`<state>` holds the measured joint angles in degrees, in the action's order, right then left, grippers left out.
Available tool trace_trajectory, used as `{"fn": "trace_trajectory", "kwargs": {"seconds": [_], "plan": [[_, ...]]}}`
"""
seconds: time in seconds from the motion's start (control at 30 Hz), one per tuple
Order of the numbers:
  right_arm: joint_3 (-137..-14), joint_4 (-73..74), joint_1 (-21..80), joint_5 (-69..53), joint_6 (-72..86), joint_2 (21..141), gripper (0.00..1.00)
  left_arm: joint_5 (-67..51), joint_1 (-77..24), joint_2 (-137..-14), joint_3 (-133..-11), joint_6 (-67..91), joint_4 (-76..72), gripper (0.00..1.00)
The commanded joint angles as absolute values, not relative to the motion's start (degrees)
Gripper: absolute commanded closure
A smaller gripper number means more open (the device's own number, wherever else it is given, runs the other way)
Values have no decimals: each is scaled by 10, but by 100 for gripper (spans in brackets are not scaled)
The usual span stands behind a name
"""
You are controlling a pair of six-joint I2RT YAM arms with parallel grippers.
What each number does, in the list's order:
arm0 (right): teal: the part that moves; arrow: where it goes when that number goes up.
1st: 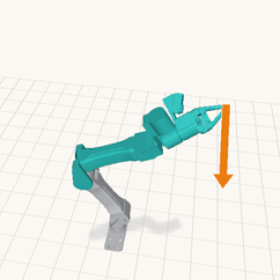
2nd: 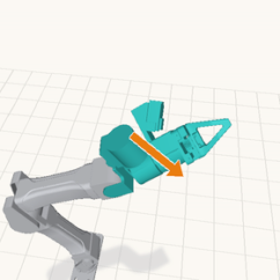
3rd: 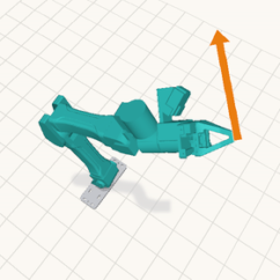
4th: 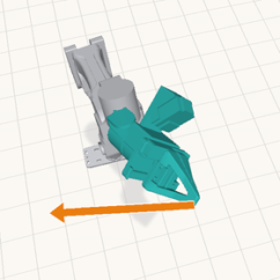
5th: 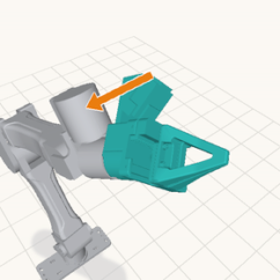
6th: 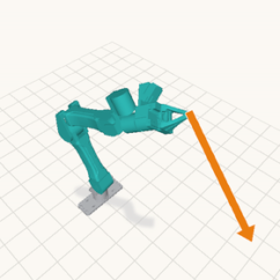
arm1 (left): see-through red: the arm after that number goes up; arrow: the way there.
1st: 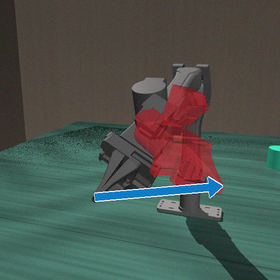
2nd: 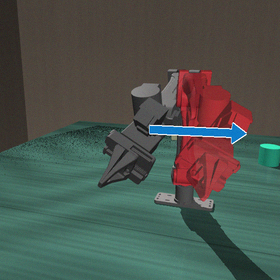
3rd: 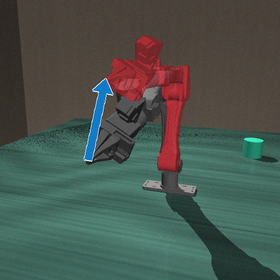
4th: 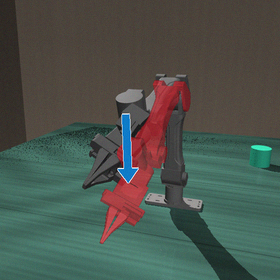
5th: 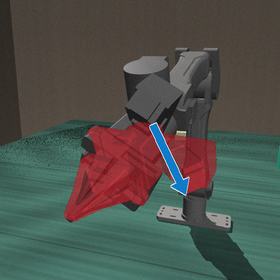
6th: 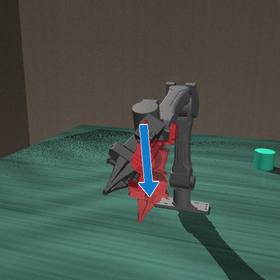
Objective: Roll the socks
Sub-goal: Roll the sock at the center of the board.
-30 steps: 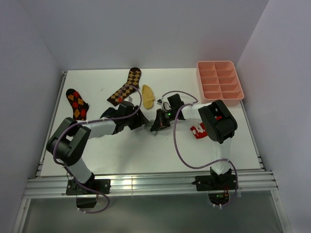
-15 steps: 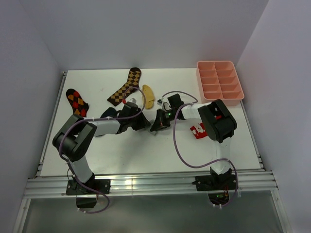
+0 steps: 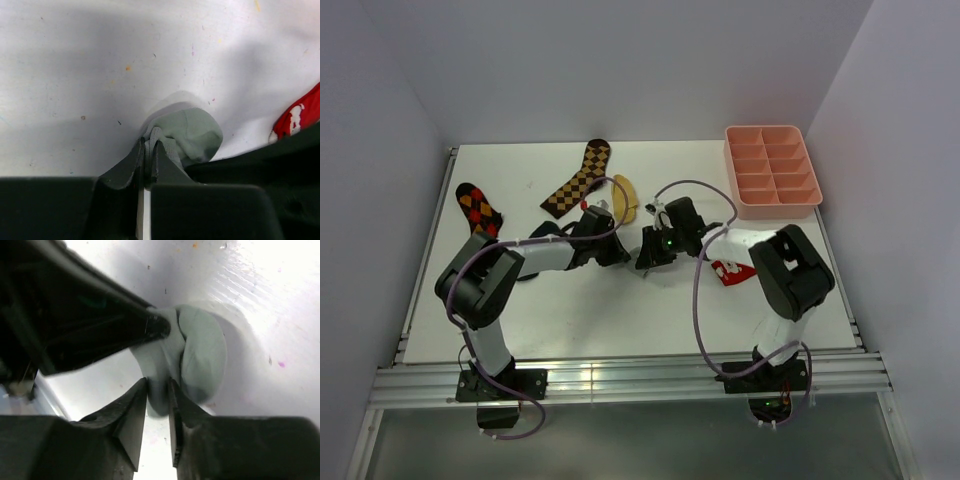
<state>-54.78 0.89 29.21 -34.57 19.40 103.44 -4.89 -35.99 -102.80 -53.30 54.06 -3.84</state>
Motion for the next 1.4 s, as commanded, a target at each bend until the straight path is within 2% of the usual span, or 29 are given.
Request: {"fn": "trace_trajectory", "kwargs": {"seconds": [0.0,0.2,0.4,0.63,1.03,1.13,1.17,1.27,1.37], "plan": [[-512,-33,318,-216,140,968,68,-31,-358,-1037,-564,505,24,100],[-475,-76,380,-97,81,914,63,-37,-358,-1045,-582,497,47,100],[-440,-140,431,-36,37,891,60,-41,-358,-1055,-600,488,62,100],[-443,-154,468,-1,7,918,57,-48,-358,-1061,-609,487,68,100],[-483,-97,506,91,-11,996,58,-70,-358,-1062,-614,490,66,100],[-494,-77,506,113,-1,1009,72,-77,-358,-1061,-613,490,62,100],[-497,-72,506,114,-1,1014,83,-78,-358,-1060,-613,490,62,99],[-506,-58,505,114,14,1019,100,-77,-357,-1052,-611,489,61,94],[-511,-42,498,69,27,1013,100,-67,-356,-1037,-606,487,62,81]]}}
